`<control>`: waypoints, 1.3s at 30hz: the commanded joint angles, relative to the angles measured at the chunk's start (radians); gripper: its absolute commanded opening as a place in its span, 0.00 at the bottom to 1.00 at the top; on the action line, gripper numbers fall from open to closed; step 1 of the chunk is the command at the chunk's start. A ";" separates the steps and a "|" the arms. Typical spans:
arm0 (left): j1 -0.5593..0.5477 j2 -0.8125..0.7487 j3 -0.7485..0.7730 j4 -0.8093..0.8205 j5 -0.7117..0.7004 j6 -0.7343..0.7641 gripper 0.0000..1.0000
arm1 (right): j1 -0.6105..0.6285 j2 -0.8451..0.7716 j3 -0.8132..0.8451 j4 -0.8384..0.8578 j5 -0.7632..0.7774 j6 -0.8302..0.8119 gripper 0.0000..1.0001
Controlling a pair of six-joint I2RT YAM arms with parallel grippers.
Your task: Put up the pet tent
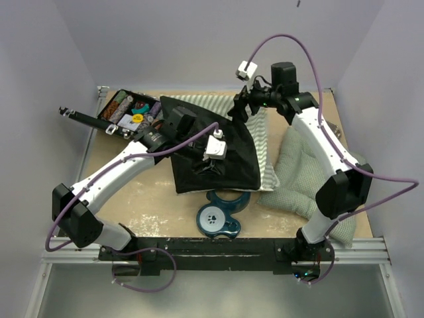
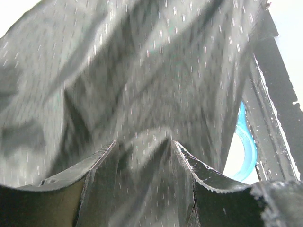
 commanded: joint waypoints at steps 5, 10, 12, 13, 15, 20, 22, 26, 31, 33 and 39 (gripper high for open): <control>-0.001 -0.053 -0.023 0.012 -0.017 0.042 0.52 | 0.037 -0.048 -0.051 -0.001 0.135 -0.081 0.77; -0.001 -0.053 -0.037 0.015 -0.031 0.042 0.52 | 0.028 -0.127 -0.123 0.032 0.215 -0.084 0.77; -0.001 -0.048 -0.043 0.021 -0.046 0.037 0.52 | 0.011 -0.163 -0.114 0.014 0.212 -0.063 0.77; -0.001 -0.045 -0.043 0.016 -0.048 0.039 0.52 | -0.003 -0.175 -0.104 -0.004 0.206 -0.050 0.77; -0.001 -0.044 -0.046 0.015 -0.053 0.050 0.52 | -0.035 -0.196 -0.094 -0.037 0.195 -0.041 0.78; 0.000 -0.041 -0.041 0.029 -0.046 0.040 0.52 | -0.058 -0.195 -0.123 -0.110 0.180 -0.092 0.78; -0.001 -0.034 -0.038 0.030 -0.048 0.040 0.52 | -0.058 -0.186 -0.142 -0.129 0.138 -0.096 0.77; 0.000 -0.036 -0.035 0.029 -0.051 0.039 0.52 | -0.058 -0.163 -0.153 -0.190 0.054 -0.124 0.76; 0.000 -0.044 -0.046 0.024 -0.062 0.039 0.52 | -0.058 -0.141 -0.192 -0.166 0.063 -0.129 0.63; 0.000 -0.048 -0.048 0.020 -0.074 0.040 0.52 | -0.063 -0.135 -0.182 -0.170 0.075 -0.132 0.41; 0.032 -0.060 -0.060 0.047 -0.145 0.024 0.52 | -0.170 -0.212 -0.136 -0.103 -0.033 -0.035 0.00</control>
